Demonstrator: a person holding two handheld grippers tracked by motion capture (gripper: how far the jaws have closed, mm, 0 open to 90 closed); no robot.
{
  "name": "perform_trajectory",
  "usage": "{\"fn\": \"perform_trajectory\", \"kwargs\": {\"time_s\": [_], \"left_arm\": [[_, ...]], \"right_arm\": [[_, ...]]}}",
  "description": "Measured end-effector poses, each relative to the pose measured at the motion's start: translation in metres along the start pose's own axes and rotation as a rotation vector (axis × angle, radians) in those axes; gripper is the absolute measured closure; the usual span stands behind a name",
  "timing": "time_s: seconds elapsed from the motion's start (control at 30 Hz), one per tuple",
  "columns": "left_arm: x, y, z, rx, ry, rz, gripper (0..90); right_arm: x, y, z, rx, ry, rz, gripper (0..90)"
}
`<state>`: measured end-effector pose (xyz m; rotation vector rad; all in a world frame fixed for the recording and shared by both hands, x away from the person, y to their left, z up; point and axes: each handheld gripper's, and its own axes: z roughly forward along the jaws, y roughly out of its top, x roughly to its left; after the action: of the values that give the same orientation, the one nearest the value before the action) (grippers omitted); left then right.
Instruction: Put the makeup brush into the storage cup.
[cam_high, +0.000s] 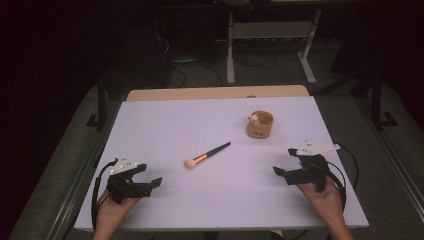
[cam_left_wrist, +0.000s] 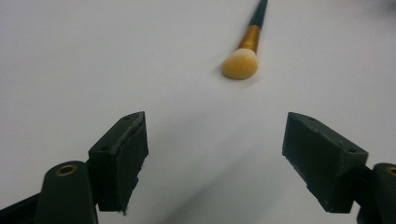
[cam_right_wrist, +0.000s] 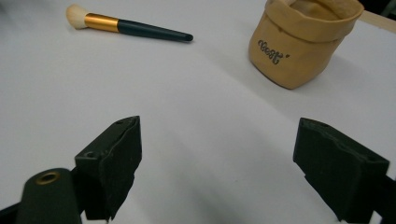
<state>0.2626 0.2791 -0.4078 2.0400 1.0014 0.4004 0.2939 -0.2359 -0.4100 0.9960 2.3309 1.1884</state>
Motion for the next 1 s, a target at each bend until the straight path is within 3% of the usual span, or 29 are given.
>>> {"fn": "perform_trajectory", "kwargs": {"time_s": [0.03, 0.07, 0.1, 0.23, 0.27, 0.4, 0.67, 0.8, 1.0], "left_arm": [[0.001, 0.002, 0.0, 0.007, -0.004, 0.02, 22.1], [-0.001, 0.003, 0.0, 0.003, -0.009, 0.006, 22.2], [0.0, 0.005, 0.001, 0.009, -0.016, 0.022, 22.5], [-0.003, 0.013, 0.005, 0.011, -0.038, 0.025, 23.5], [-0.002, 0.016, 0.006, 0.02, -0.041, 0.047, 23.6], [-0.005, 0.023, 0.01, 0.026, -0.052, 0.047, 25.2], [-0.008, 0.049, 0.032, 0.059, -0.088, 0.068, 26.4], [-0.011, 0.063, 0.041, 0.091, -0.095, 0.109, 27.6], [-0.016, 0.08, 0.052, 0.111, -0.105, 0.133, 29.5]], "right_arm": [[0.0, 0.0, 0.0, -0.002, -0.006, -0.006, 14.5], [0.0, 0.0, -0.001, -0.003, -0.006, -0.004, 14.5], [0.0, 0.001, -0.002, 0.0, -0.008, 0.001, 14.5], [-0.001, 0.001, -0.002, -0.004, -0.009, 0.005, 14.5], [-0.002, 0.001, -0.002, -0.005, -0.006, 0.008, 14.5], [-0.004, 0.0, -0.002, -0.003, 0.005, 0.021, 14.5], [-0.005, -0.003, -0.005, -0.003, 0.011, 0.032, 14.6], [-0.005, -0.004, -0.008, -0.005, 0.014, 0.032, 14.6], [-0.005, -0.003, -0.01, -0.01, 0.017, 0.039, 14.6]]}}
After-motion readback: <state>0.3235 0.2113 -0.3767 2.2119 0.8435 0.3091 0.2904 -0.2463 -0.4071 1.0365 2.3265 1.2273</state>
